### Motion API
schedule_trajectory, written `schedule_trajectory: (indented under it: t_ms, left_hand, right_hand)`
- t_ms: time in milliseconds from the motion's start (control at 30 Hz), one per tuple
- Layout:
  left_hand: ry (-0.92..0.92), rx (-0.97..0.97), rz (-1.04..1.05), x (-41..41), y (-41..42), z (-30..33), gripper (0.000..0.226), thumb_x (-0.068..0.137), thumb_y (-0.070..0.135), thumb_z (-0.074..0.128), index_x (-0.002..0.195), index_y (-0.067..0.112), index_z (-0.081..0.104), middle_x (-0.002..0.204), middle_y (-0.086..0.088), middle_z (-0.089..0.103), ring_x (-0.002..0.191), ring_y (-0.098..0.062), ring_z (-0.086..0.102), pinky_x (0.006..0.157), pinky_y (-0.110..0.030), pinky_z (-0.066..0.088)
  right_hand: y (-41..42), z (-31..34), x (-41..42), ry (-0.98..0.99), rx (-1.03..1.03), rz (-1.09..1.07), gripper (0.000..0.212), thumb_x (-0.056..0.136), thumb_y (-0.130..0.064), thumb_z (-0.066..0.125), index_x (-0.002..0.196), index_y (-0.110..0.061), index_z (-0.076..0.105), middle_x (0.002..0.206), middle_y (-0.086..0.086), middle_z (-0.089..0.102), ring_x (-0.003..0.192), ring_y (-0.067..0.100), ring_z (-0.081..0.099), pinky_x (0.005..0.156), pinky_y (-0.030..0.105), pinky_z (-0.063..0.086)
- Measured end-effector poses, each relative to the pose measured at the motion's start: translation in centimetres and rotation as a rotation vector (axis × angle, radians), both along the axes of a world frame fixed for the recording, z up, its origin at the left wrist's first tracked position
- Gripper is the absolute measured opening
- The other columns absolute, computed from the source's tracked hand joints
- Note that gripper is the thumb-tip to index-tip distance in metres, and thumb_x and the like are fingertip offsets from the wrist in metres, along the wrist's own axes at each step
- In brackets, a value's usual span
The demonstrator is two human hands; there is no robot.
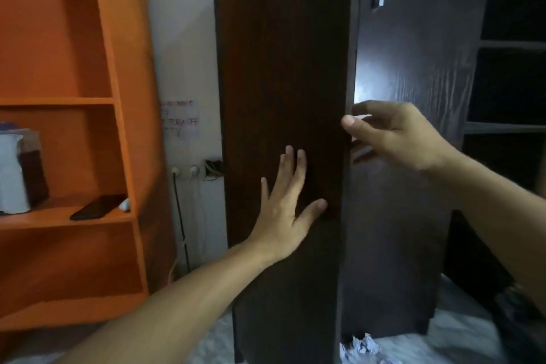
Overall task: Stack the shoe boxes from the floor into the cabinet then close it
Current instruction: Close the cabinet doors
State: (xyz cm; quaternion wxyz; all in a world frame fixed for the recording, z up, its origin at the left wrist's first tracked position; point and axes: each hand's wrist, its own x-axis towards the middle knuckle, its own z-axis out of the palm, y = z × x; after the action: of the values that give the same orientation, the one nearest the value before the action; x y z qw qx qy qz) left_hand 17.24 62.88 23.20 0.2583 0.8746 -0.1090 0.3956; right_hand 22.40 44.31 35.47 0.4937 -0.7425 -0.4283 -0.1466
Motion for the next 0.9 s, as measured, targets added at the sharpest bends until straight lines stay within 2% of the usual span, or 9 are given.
schedule_trajectory:
  t_ms: [67, 133, 167, 233, 300, 400, 533, 733, 900]
  left_hand:
    - [-0.003, 0.178, 0.099, 2.5, 0.3, -0.3, 0.094, 0.092, 0.052, 0.053, 0.152, 0.034, -0.017, 0.158, 0.012, -0.029, 0.145, -0.004, -0.025, 0.116, -0.049, -0.014]
    - [0.028, 0.326, 0.207, 4.7, 0.5, -0.3, 0.108, 0.085, 0.052, 0.063, 0.152, 0.029, -0.019, 0.158, 0.006, -0.031, 0.145, -0.009, -0.028, 0.116, -0.056, -0.014]
    - [0.05, 0.377, 0.248, 5.7, 0.5, -0.2, 0.114, 0.082, 0.053, 0.066, 0.151, 0.029, -0.022, 0.157, 0.005, -0.034, 0.144, -0.01, -0.03, 0.116, -0.058, -0.014]
    - [0.095, 0.447, 0.303, 7.3, 0.5, -0.1, 0.121, 0.078, 0.058, 0.066, 0.149, 0.029, -0.028, 0.153, 0.004, -0.041, 0.141, -0.011, -0.036, 0.115, -0.059, -0.015]
    - [0.128, 0.492, 0.345, 8.5, 0.6, 0.0, 0.127, 0.075, 0.062, 0.067, 0.145, 0.029, -0.033, 0.15, 0.004, -0.046, 0.139, -0.012, -0.04, 0.115, -0.058, -0.016]
    - [0.187, 0.51, 0.392, 9.8, 0.5, 0.2, 0.137, 0.069, 0.057, 0.076, 0.14, 0.029, -0.038, 0.147, 0.003, -0.05, 0.137, -0.015, -0.043, 0.114, -0.057, -0.017]
    - [0.222, 0.547, 0.46, 11.6, 0.4, 0.2, 0.143, 0.067, 0.053, 0.079, 0.14, 0.024, -0.039, 0.145, -0.001, -0.052, 0.137, -0.02, -0.043, 0.113, -0.061, -0.016]
    - [0.237, 0.566, 0.519, 13.9, 0.7, -0.1, 0.14, 0.069, 0.049, 0.079, 0.145, 0.019, -0.035, 0.148, -0.006, -0.048, 0.138, -0.022, -0.042, 0.112, -0.065, -0.014]
    - [0.266, 0.617, 0.585, 15.9, 1.8, -0.3, 0.132, 0.074, 0.042, 0.078, 0.148, 0.02, -0.029, 0.151, -0.01, -0.043, 0.139, -0.027, -0.04, 0.112, -0.064, -0.015]
  right_hand:
    - [-0.8, -0.8, 1.5, -0.14, 0.05, -0.204, 0.051, 0.09, -0.03, 0.068, 0.137, -0.019, 0.05, 0.123, 0.001, 0.066, 0.09, 0.012, 0.071, 0.081, 0.037, 0.06]
    - [-1.2, -1.7, 3.3, -0.403, -0.1, -0.45, 0.086, 0.083, -0.027, 0.075, 0.153, -0.025, 0.024, 0.155, 0.003, 0.035, 0.124, 0.02, 0.055, 0.098, 0.043, 0.051]
    - [-1.2, -2.2, 4.1, -0.53, -0.237, -0.528, 0.099, 0.08, -0.028, 0.078, 0.155, -0.026, 0.013, 0.163, 0.003, 0.014, 0.142, 0.027, 0.035, 0.107, 0.048, 0.041]
    - [-1.0, -3.2, 5.8, -0.666, -0.494, -0.631, 0.113, 0.077, -0.039, 0.079, 0.156, -0.026, -0.001, 0.164, 0.003, -0.014, 0.151, 0.033, -0.003, 0.117, 0.054, 0.02]
    - [-0.5, -4.0, 7.5, -0.676, -0.598, -0.718, 0.12, 0.075, -0.05, 0.076, 0.156, -0.026, -0.009, 0.162, 0.003, -0.024, 0.148, 0.036, -0.018, 0.117, 0.059, 0.007]
    - [0.4, -4.3, 9.2, -0.65, -0.632, -0.78, 0.121, 0.077, -0.052, 0.074, 0.155, -0.023, -0.014, 0.161, 0.006, -0.027, 0.146, 0.04, -0.023, 0.114, 0.065, 0.002]
    - [1.5, -4.2, 11.3, -0.558, -0.628, -0.776, 0.12, 0.08, -0.043, 0.076, 0.154, -0.022, -0.017, 0.16, 0.005, -0.03, 0.147, 0.04, -0.021, 0.115, 0.065, 0.007]
    - [2.9, -4.7, 14.3, -0.491, -0.608, -0.76, 0.117, 0.083, -0.037, 0.074, 0.154, -0.022, -0.017, 0.16, 0.001, -0.029, 0.148, 0.039, -0.018, 0.114, 0.066, 0.014]
    - [4.3, -5.8, 17.5, -0.476, -0.678, -0.753, 0.118, 0.083, -0.041, 0.072, 0.153, -0.02, -0.02, 0.16, -0.003, -0.029, 0.148, 0.039, -0.018, 0.113, 0.067, 0.015]
